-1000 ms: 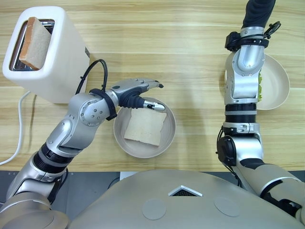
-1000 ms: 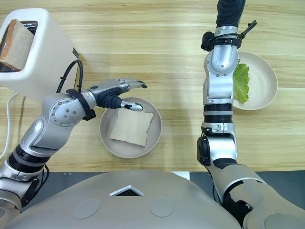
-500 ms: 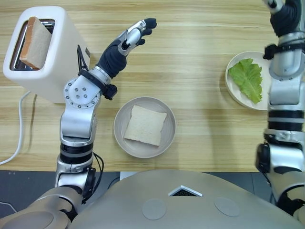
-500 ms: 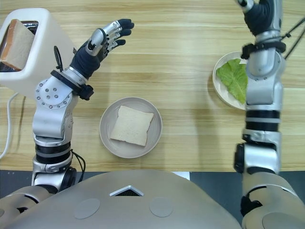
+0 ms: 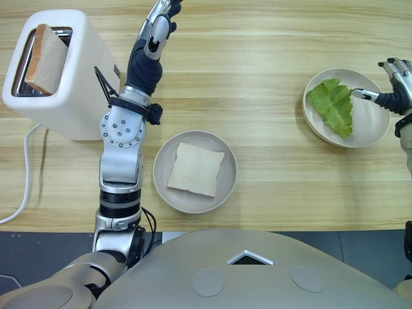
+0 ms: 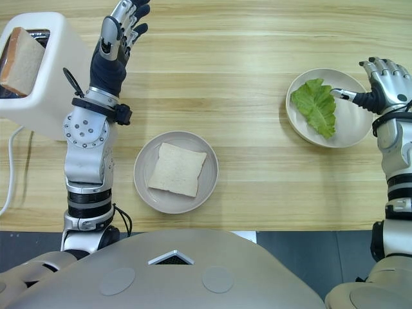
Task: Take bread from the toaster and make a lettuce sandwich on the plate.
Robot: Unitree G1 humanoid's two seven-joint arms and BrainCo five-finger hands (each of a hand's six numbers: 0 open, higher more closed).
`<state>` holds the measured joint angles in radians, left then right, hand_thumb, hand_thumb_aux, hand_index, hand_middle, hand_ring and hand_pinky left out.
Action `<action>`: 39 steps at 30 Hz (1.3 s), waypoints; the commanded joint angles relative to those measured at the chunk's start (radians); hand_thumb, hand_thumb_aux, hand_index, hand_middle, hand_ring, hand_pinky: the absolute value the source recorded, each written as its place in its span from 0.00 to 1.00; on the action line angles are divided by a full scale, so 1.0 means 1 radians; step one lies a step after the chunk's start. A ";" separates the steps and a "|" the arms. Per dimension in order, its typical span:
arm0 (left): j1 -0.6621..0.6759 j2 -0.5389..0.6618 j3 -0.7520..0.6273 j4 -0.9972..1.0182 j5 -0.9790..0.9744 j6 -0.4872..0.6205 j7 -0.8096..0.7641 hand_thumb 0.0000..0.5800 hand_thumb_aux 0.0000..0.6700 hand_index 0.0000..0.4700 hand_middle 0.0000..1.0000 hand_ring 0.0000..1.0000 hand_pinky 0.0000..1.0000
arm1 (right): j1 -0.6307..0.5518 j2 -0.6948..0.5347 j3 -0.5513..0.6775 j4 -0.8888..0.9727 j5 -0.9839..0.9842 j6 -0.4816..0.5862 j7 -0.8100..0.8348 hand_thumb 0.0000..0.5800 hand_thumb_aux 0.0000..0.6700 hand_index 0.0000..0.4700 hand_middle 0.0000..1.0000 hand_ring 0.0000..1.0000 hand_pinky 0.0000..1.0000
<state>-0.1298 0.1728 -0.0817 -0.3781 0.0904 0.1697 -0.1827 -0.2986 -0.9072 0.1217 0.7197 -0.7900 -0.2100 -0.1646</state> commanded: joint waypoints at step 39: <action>-0.006 0.023 -0.025 0.055 0.072 -0.081 0.020 0.00 0.00 0.00 0.16 0.16 0.16 | -0.304 0.089 0.309 0.456 0.007 -0.147 -0.105 0.96 0.80 0.80 0.00 0.00 0.00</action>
<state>-0.1387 0.1874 -0.1063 -0.3319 0.1492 0.0943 -0.1641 -0.5847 -0.8126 0.4279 1.1883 -0.7958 -0.3486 -0.2612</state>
